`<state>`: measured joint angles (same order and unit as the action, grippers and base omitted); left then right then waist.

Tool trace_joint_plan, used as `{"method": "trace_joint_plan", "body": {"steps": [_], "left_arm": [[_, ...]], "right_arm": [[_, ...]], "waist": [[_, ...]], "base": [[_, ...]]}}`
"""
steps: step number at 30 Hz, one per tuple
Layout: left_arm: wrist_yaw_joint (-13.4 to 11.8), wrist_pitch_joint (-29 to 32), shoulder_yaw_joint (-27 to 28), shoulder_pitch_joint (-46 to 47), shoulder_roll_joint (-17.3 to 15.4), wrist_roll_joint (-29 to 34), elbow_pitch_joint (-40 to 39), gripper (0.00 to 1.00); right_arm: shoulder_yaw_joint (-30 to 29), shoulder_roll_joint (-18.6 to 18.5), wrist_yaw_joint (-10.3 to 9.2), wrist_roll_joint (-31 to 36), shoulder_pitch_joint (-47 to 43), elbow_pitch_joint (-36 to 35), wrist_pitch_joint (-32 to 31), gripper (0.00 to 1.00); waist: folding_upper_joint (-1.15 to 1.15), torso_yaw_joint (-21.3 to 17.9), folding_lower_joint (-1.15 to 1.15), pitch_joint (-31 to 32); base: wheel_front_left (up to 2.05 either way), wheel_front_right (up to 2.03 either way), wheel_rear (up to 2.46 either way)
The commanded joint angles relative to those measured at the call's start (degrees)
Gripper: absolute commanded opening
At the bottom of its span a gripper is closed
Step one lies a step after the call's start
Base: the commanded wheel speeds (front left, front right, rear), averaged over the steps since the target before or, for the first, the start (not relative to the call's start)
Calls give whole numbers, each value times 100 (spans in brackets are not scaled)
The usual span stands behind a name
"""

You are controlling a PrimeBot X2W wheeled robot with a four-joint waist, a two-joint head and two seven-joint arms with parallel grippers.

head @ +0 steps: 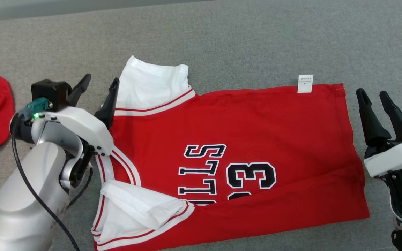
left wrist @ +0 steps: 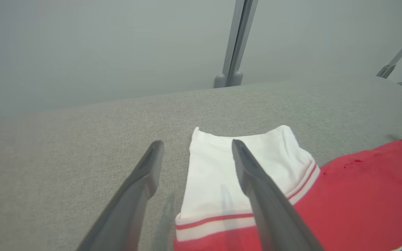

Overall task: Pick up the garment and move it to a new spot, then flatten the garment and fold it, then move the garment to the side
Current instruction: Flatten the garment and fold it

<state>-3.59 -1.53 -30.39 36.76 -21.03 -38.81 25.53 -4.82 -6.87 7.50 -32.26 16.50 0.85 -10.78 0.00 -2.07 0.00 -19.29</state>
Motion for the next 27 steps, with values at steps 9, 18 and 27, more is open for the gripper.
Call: {"method": "trace_joint_plan", "body": {"steps": [9,18,27], "left_arm": [[131,218,-282,1287,184,401,1342,100],[389,496,-685,2198,363,745,2572,100],[561,481,-770,2491,494,702,3276,91]], "right_arm": [[144,218,-2,-246,280,-164,165,100],[101,325,-2,-139,281,-360,147,100],[101,364,-2,-111,292,-294,195,100]], "waist": [[0,-318,0,-540],[0,-528,0,-769],[0,-636,0,-821]], "base": [[0,0,0],[0,0,0],[0,0,0]]}}
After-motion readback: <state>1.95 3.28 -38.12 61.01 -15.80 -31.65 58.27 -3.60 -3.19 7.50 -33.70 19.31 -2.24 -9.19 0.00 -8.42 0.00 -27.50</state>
